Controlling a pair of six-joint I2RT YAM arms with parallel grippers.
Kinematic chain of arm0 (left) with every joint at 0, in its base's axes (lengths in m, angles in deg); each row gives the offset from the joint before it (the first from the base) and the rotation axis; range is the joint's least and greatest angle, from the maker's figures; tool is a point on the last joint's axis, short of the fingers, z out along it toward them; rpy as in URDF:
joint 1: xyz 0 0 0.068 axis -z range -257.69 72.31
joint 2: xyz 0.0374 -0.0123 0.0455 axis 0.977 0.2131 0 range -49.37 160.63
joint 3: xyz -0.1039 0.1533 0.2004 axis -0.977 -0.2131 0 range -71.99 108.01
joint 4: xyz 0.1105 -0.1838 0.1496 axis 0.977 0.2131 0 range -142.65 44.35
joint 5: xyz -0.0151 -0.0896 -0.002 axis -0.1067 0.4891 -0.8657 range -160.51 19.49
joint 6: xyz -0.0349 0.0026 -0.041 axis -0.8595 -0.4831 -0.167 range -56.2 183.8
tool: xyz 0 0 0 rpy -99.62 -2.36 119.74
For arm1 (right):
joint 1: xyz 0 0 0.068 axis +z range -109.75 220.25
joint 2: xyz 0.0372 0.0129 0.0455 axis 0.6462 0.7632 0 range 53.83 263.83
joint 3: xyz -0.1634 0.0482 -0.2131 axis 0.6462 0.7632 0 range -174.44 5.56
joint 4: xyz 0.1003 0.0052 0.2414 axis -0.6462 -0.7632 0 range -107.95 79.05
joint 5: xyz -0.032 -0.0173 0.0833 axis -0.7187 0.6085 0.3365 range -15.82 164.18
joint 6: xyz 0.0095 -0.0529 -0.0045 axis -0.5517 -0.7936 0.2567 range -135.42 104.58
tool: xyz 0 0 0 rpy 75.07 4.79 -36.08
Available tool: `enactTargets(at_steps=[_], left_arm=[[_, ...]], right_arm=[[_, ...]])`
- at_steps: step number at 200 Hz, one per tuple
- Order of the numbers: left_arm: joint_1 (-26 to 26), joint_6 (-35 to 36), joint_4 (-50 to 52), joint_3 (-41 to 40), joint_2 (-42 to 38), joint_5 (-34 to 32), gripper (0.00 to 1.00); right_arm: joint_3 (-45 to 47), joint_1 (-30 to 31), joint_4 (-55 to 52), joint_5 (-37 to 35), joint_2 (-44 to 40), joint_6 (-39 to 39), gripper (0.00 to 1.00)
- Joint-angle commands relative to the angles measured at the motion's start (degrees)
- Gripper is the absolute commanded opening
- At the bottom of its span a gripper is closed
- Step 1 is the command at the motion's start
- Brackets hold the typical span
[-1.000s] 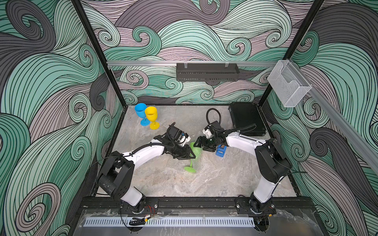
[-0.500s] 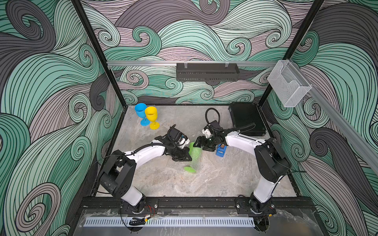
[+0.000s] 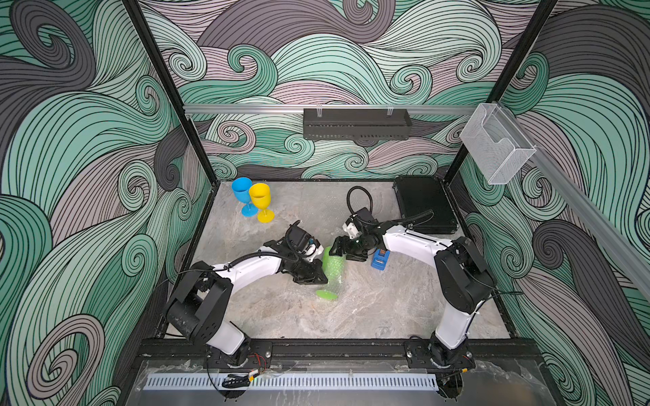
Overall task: Wrap wine glasses in bubble wrap
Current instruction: Wrap the wine glass in bubble wrap.
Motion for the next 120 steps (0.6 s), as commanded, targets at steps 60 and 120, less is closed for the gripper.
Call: enactTargets(at_steps=[60,120], left_arm=[[0.0,0.6,1.7,-1.5,-4.8,1.5,0.22],[-8.8,7.0,5.7,2.4,-11.8,-4.7,0.52]], right_arm=[[-0.7,1.1,-5.6,-4.8,2.5,-2.0,0.8],[-0.9,1.8,-6.5,-5.3,2.7,-2.7,0.8]])
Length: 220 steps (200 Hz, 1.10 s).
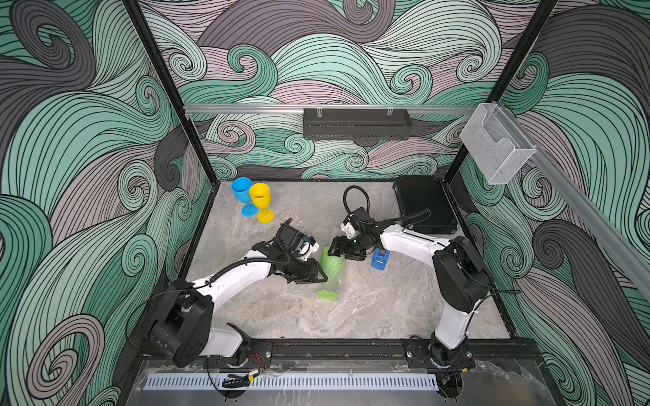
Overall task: Wrap wine glasses in bubble wrap
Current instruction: Wrap the wine glass in bubble wrap.
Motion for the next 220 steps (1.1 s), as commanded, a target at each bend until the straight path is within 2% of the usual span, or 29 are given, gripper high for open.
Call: enactTargets(at_steps=[1,31,56,92,149,190,207,220], left_arm=[[-4.6,3.7,1.7,1.7,-2.1,-4.7,0.52],[-9.5,6.6,1.5,1.9,-0.2,-13.6,0.57],[-11.9,5.8,0.6,2.5,3.7,-15.8,0.59],[-13.5,4.6,-0.1,4.3,11.3,-14.3,0.59],[-14.3,5.6,-1.2,8.1,19.3,-11.5,0.58],[-14.4,5.1,-0.7,9.5,22.0,-10.1,0.44],[-14.4,5.1,-1.1,9.4,22.4,-9.7,0.45],[-14.4,5.3,-1.3,9.9,23.1,-9.9,0.54]], right_arm=[[0.5,0.8,-5.2,-3.6,2.2,-1.6,0.8],[0.1,1.0,-5.2,-3.5,2.3,-1.7,0.8],[0.2,1.1,-5.2,-3.5,2.3,-1.7,0.8],[0.6,1.1,-4.5,-3.3,2.0,-2.3,0.79],[0.5,0.9,-4.3,-2.9,2.3,-2.6,0.8],[0.6,0.9,-4.0,-2.8,2.5,-2.4,0.79],[0.6,0.9,-4.1,-2.8,2.5,-2.5,0.79],[0.6,0.9,-4.0,-2.8,2.7,-2.5,0.79]])
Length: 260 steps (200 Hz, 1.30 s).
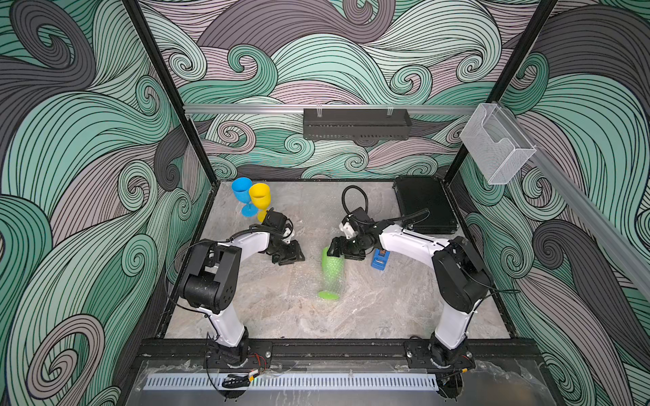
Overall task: Wrap wine glasses in bubble wrap
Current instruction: Wrap the wine glass in bubble wrap.
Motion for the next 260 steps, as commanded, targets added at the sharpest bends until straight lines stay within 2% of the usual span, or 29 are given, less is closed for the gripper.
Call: enactTargets(at_steps=[1,18,27,72,116,148,200,260], left_arm=[[-0.5,0.6,-0.1,2.0,1.2,1.0,0.55],[-0.5,1.6,0.8,2.9,1.9,0.3,0.57],[-0.5,1.6,1.0,3.1,2.2,0.5,0.5],[-0.6,-0.3,1.3,2.8,1.3,1.6,0.25],[-0.5,-3.3,0.7,0.2,-3.3,4.4,0.22],[-0.2,-4.4,-0.3,-1.1,-5.1,5.5,0.0],[1.5,-9.0,-2.0,0.4,-6.9,11.6,0.0],[4.8,-18.8,-9.8,0.0,-6.9,18.7,0.0]], right_arm=[[1.0,0.4,-3.9,-2.0,2.6,-1.0,0.79],[1.0,0.4,-3.7,-1.9,2.8,-0.9,0.79],[0.9,0.4,-3.7,-1.8,2.9,-0.9,0.79],[0.9,0.4,-3.7,-1.9,2.6,-0.8,0.79],[0.9,0.4,-3.8,-1.9,2.5,-0.6,0.78],[0.9,0.4,-3.9,-2.0,2.5,-0.4,0.78],[1.0,0.4,-4.0,-2.2,2.6,0.5,0.78],[1.7,0.4,-3.3,-2.3,3.2,1.7,0.76]])
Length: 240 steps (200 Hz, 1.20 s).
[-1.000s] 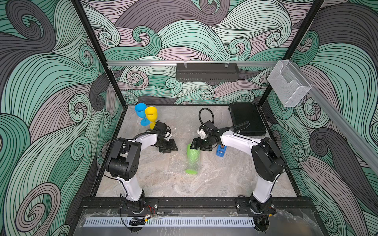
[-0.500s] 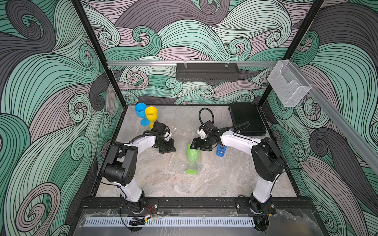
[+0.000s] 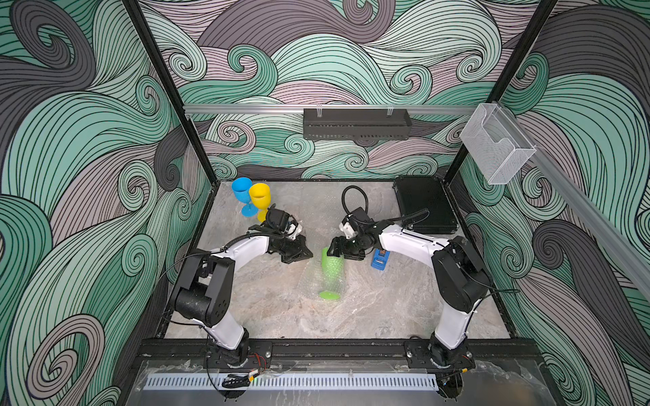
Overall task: Wrap wine glasses in bubble wrap
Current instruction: Wrap the wine glass in bubble wrap.
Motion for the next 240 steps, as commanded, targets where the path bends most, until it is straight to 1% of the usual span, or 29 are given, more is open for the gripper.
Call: enactTargets(at_steps=[1,25,46,88,109,159,180,197,203,212,240], left_arm=[[1.2,-6.0,-4.6,1.1,-0.9,4.9,0.0],[2.7,-11.4,-8.2,1.0,-0.1,8.2,0.0],[4.4,-13.0,-9.9,1.0,0.4,9.8,0.0],[6.7,-12.3,-9.8,1.3,2.2,9.5,0.0],[7.0,-10.8,-8.1,2.2,3.7,7.9,0.0],[7.9,-10.6,-7.2,4.3,7.3,6.7,0.0],[8.3,-9.8,-6.4,5.0,9.0,5.8,0.06],[8.5,-9.3,-5.8,5.5,10.0,5.2,0.07],[8.6,-9.2,-5.7,5.6,10.3,5.1,0.06],[8.8,-9.3,-5.8,5.9,10.4,5.4,0.0],[9.0,-10.5,-6.3,6.3,8.6,7.6,0.0]], right_arm=[[1.8,0.5,-3.5,-2.6,3.0,0.4,0.76],[1.9,0.4,-3.3,-2.6,2.9,0.7,0.76],[2.1,0.5,-3.3,-2.8,3.0,0.8,0.76],[2.3,0.5,-3.2,-2.5,3.1,1.0,0.75],[2.3,0.5,-3.1,-2.5,2.9,1.0,0.75],[2.7,0.7,-3.0,-2.2,2.4,1.5,0.75],[2.7,0.8,-2.9,-1.9,2.0,1.8,0.75],[2.8,0.8,-2.7,-1.7,1.6,2.2,0.75],[2.9,0.8,-2.6,-1.6,1.5,2.3,0.75],[2.9,0.9,-2.5,-1.6,1.5,2.3,0.75],[3.3,0.9,-2.3,-1.5,1.9,2.3,0.74]])
